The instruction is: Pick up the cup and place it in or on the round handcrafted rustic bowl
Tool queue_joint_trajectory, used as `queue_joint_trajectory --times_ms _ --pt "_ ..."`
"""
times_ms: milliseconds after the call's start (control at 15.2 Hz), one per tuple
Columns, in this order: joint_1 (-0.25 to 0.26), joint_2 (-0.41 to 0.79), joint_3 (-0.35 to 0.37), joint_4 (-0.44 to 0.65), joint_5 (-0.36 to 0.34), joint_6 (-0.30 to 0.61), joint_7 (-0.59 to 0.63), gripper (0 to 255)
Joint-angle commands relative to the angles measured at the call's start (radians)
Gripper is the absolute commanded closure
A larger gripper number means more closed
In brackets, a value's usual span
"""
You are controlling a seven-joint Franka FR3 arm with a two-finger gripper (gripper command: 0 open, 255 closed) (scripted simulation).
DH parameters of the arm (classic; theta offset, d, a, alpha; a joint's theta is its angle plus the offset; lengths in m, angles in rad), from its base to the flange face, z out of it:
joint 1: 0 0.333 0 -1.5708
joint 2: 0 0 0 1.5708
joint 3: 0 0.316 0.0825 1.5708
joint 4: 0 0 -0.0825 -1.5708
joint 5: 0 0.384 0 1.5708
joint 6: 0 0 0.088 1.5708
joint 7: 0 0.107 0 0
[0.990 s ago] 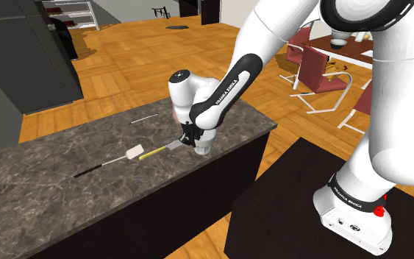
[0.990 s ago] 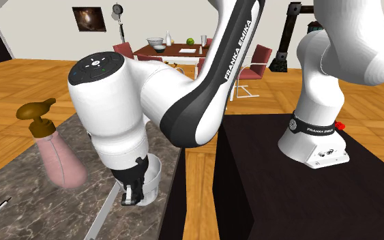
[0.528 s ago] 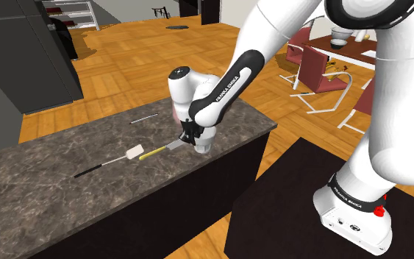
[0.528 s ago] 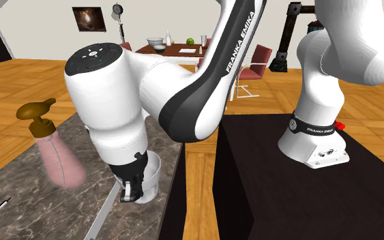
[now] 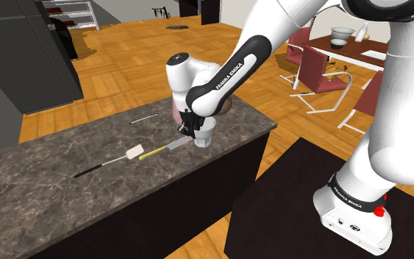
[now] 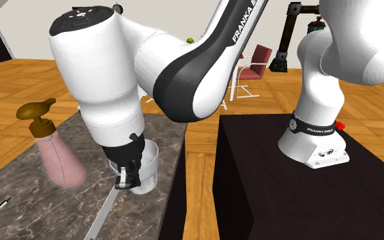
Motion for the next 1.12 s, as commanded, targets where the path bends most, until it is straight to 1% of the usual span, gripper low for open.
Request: queue_joint_trajectory --times_ms 0,1056 --pt "-0.003 -0.021 0.006 0.001 0.013 -0.020 -0.010 255" --pt "-0.020 -0.162 0.035 0.049 0.102 -0.194 -0.091 255"
